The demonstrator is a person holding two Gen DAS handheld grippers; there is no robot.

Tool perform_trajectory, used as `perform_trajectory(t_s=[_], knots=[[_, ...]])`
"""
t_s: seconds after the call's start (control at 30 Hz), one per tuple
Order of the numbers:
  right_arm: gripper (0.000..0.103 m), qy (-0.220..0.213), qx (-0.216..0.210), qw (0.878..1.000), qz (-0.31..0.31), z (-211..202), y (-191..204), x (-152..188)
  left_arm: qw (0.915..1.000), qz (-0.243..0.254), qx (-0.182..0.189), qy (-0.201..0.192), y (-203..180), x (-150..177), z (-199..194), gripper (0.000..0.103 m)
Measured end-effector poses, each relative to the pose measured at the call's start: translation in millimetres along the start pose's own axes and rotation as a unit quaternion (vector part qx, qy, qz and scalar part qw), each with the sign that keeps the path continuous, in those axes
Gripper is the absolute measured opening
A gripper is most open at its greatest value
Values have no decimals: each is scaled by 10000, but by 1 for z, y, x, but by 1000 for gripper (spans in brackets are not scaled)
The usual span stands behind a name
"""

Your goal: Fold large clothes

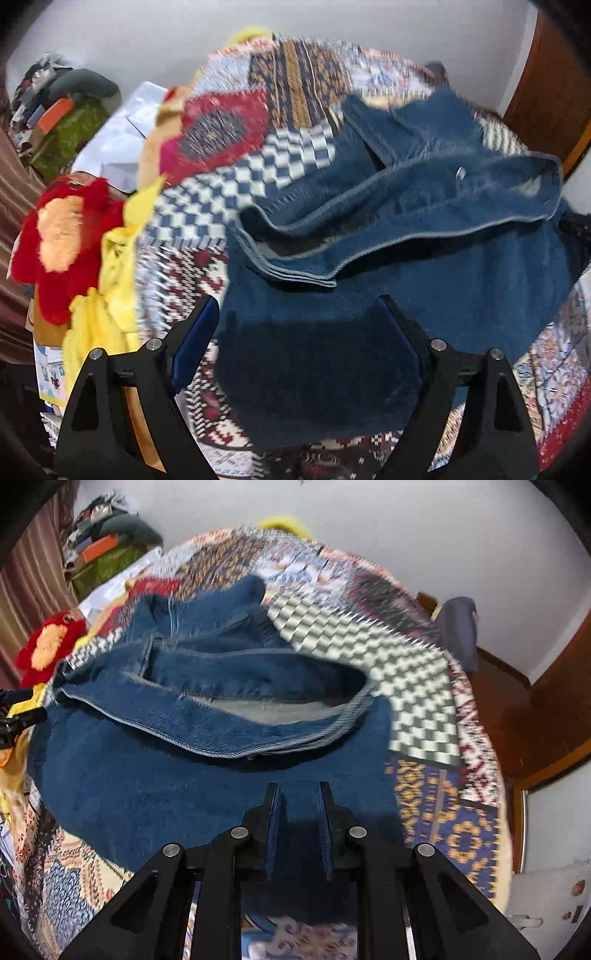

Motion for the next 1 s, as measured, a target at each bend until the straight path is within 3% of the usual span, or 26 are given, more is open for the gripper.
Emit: perform_trajectory(t_s=[0.17, 0.23, 0.33, 0.47, 0.53, 0.6, 0.67, 0.77, 0.83, 1.0], knots=[[15, 146, -53, 9998, 158, 32, 2, -20, 9991, -299, -134, 267, 8, -13, 40, 86], [15, 70, -21, 9994, 330, 34, -5, -33, 9984, -445, -261, 247, 18, -28, 51, 86], [15, -81, -95, 9974, 713, 40, -16, -53, 9980, -558, -168, 265, 24, -49, 63, 87], [15, -188, -179, 9905, 1347, 57, -36, -72, 9968, -767, -200, -37, 28, -69, 65, 88], [15, -158, -471, 9846, 1675, 67, -43, -76, 9951, -918, -242, -280, 35, -76, 64, 92], [15, -38, -704, 9789, 1918, 78, -47, -75, 9940, -1020, -319, -245, 41, -75, 72, 98], [15, -45, -724, 9794, 1882, 79, -46, -73, 9945, -1012, -257, -105, 42, -71, 80, 98], [15, -94, -525, 9848, 1653, 70, -41, -73, 9947, -933, -346, -254, 43, -71, 69, 98], [15, -219, -298, 9891, 1427, 56, -36, -71, 9938, -977, -326, -416, 42, -73, 51, 98], [15, -889, 177, 9947, 494, 9, -3, -80, 9913, -949, 121, -908, 28, -77, -6, 98]])
Point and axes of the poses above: each gripper's, at about its wrist camera, not at the fingertips, and z roughly the way its jaws point, y to its left, x to its underside, the point moved 7 cm from there along z, roughly the way its jaws point, and after that the axes turned 5 degrees about -z, right-handed, at the moved point
